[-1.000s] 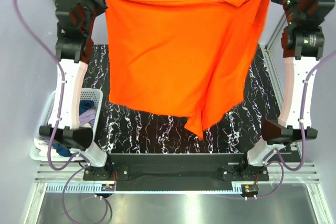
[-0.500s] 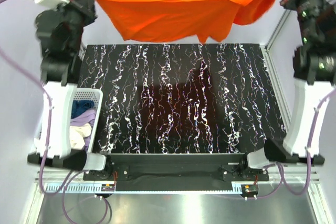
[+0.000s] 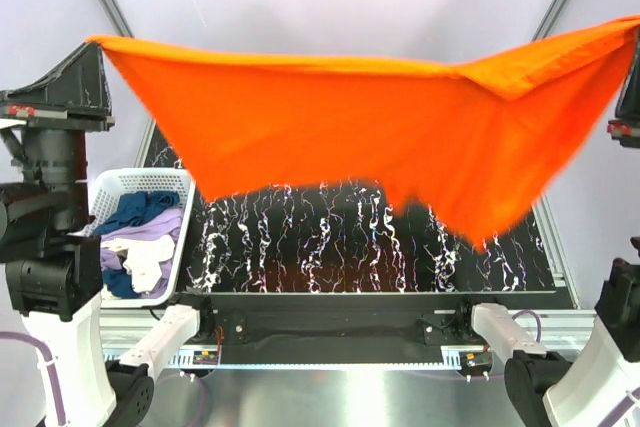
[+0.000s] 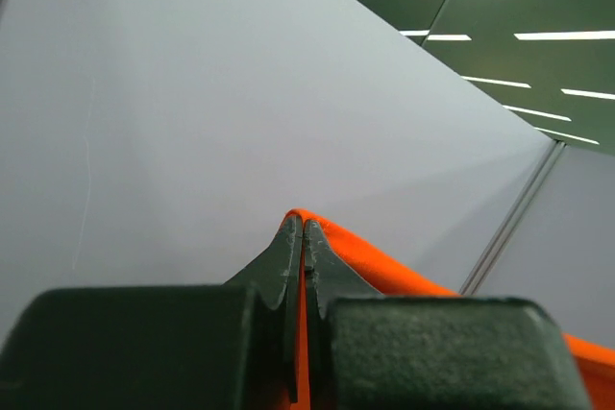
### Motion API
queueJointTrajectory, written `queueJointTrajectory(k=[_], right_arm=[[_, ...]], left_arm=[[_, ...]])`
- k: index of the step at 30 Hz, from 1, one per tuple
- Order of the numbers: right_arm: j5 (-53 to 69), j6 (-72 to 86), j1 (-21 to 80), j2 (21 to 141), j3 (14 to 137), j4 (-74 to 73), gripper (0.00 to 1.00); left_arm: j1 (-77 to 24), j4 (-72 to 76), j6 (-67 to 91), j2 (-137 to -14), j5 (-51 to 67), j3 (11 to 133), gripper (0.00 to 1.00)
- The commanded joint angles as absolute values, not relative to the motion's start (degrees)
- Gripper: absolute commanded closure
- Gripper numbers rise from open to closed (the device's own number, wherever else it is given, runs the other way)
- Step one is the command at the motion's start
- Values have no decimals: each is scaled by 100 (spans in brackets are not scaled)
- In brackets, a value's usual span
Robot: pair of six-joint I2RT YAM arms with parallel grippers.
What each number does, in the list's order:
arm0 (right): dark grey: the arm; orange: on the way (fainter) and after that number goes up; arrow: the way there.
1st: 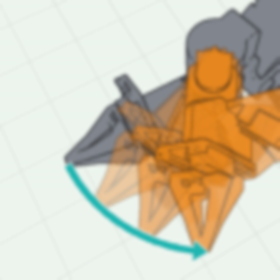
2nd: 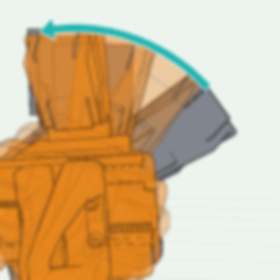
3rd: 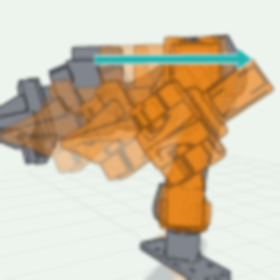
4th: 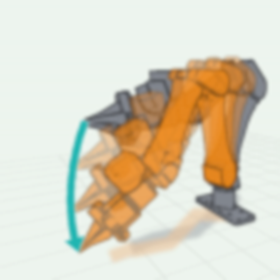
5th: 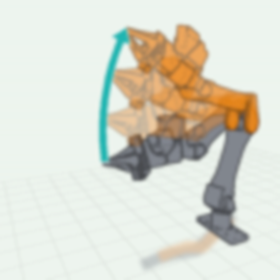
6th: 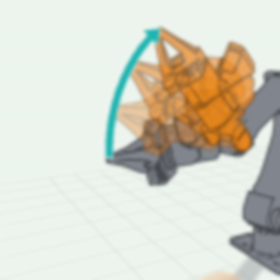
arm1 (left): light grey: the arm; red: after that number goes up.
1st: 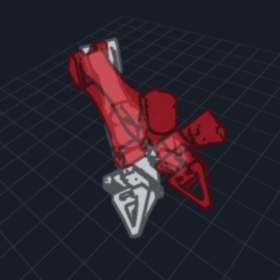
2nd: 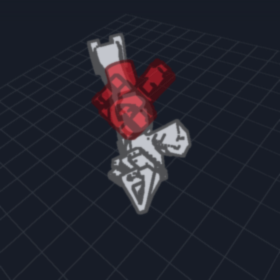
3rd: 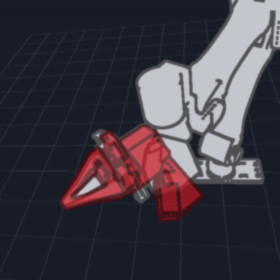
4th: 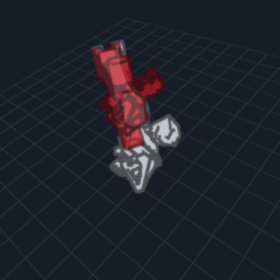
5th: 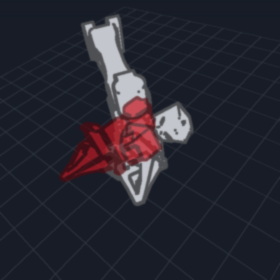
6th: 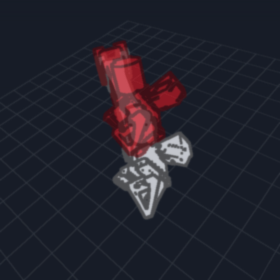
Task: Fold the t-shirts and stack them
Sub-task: Flatten the tshirt out
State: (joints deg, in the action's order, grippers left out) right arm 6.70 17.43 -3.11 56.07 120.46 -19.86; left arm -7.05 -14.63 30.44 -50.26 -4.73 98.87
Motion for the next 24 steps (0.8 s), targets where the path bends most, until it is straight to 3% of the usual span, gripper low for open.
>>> queueJointTrajectory(k=[1, 6, 16, 19, 24], right_arm=[[624, 1784, -343, 5818, 11936, -1749, 100], [712, 1881, -343, 6073, 11261, -1407, 100], [633, 2188, -343, 6670, 8073, 436, 100], [554, 2241, -343, 7327, 7342, 1060, 100], [527, 2311, -343, 8734, 7119, 1722, 100]], left_arm=[[-659, -1336, 2988, -5098, -483, 9712, 100], [-659, -1178, 2953, -5238, -641, 9089, 100], [-659, -28, 3252, -6230, -791, 6902, 100], [-650, 525, 3366, -6976, -756, 6392, 100], [-589, 1237, 3507, -8953, -527, 6582, 100]])
